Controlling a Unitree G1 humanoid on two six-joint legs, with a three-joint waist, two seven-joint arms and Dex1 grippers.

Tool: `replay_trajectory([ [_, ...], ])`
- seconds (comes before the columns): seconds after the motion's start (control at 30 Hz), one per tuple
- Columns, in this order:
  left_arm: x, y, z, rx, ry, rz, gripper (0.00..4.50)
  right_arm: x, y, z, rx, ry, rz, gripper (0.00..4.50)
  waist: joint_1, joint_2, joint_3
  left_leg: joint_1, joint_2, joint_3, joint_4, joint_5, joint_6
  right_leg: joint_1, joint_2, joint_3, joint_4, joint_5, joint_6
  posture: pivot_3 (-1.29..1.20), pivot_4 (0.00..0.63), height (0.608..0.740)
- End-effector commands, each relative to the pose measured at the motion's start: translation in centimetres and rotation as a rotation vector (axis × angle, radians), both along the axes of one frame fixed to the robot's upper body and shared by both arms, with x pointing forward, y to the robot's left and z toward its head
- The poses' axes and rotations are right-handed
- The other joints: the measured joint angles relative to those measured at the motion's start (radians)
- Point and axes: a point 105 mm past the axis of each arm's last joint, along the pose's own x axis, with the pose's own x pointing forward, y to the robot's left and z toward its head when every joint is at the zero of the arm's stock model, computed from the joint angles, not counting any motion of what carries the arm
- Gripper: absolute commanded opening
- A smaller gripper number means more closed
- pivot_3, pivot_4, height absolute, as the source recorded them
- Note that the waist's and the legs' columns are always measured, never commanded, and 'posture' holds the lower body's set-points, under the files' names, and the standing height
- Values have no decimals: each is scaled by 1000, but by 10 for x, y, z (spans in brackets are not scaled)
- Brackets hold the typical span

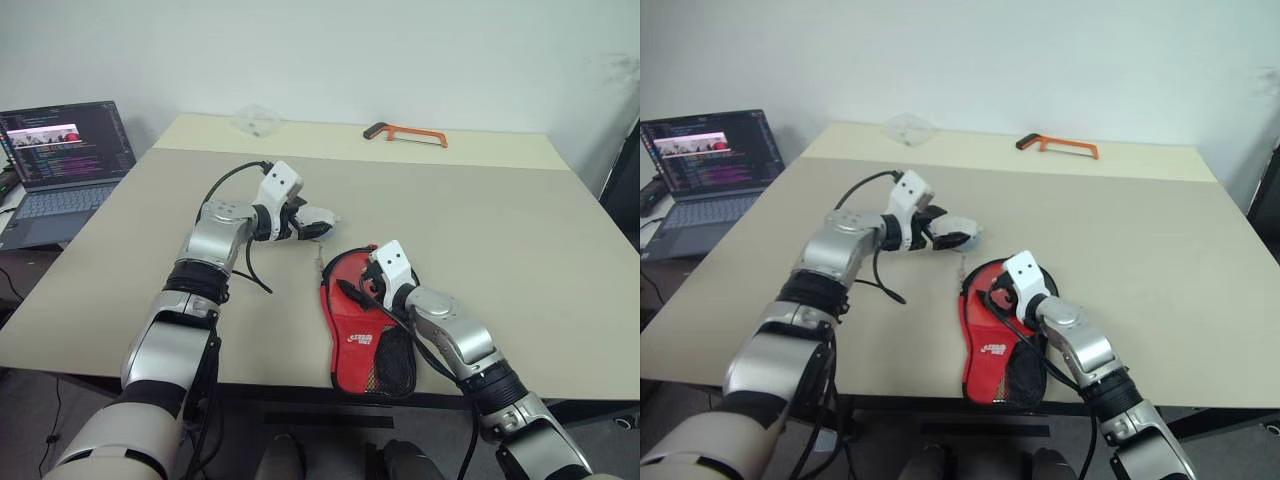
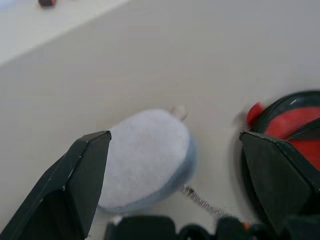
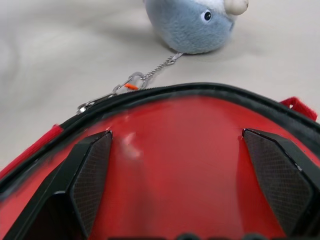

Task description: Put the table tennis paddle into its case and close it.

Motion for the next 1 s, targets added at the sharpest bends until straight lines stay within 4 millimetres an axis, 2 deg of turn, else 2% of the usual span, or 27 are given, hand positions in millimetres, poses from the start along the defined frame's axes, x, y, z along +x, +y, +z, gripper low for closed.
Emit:
replay_trajectory([
  [0.03, 13, -6, 10, 54, -63, 65, 4500, -10, -1, -33, -68, 103, 12, 4482, -1, 0, 0, 0, 0, 0, 0, 0, 0, 0, 0, 0, 0, 0, 1, 0, 150, 740],
  [0.2, 20, -14, -2, 130, -70, 117, 4500, -13, 3, -34, -78, 104, 29, 4482, -2, 0, 0, 0, 0, 0, -1, 0, 0, 0, 0, 0, 0, 0, 0, 0, 150, 740],
  [0.33, 21, -9, -24, 243, -57, 170, 4500, -12, 4, -32, -88, 92, 31, 4482, -3, 0, 0, 0, 0, 0, -1, 0, 0, 0, 0, 0, 0, 0, 0, 0, 150, 740],
  [0.47, 20, -4, -37, 379, -80, 178, 4500, -11, 3, -29, -84, 89, 27, 4482, -2, 0, -2, 0, 0, 0, -1, 0, 0, 0, 0, 0, 0, 0, 0, 0, 150, 740],
  [0.57, 24, 0, -37, 443, -137, 212, 3864, -11, 2, -28, -85, 90, 22, 4500, -2, 0, -5, 0, 0, 0, -1, 0, 0, 0, 0, 0, 0, 0, 0, 0, 150, 740],
  [0.67, 25, -3, -35, 445, -166, 231, 2866, -11, 1, -31, -97, 108, 14, 4500, -2, 0, -6, 0, 0, 0, -1, 0, 0, 0, 0, 0, 0, 0, 1, 0, 150, 740],
  [0.77, 27, -7, -31, 438, -187, 236, 1825, -12, -2, -39, -146, 168, 6, 4500, -2, 1, -10, 0, 0, 0, -1, 0, 0, 0, 0, 0, 0, 0, 1, 0, 150, 740],
  [0.83, 30, -10, -23, 492, -243, 230, 1212, -15, -5, -49, -193, 219, 12, 4500, -2, 1, -13, 1, 0, 0, 0, 0, 0, 0, 0, 0, 0, 1, 1, 0, 150, 740],
  [0.93, 35, -13, -2, 580, -368, 243, 566, -21, -9, -60, -270, 246, 45, 4500, -2, 1, -14, 1, 0, 0, 0, 0, 0, 1, 0, 0, 0, 1, 2, 0, 150, 740],
  [1.0, 38, -19, 9, 621, -445, 241, 439, -23, -9, -60, -283, 245, 57, 4500, -2, 1, -14, 1, -1, 0, 0, 0, 0, 1, 0, 0, 0, 1, 2, 0, 150, 740],
])
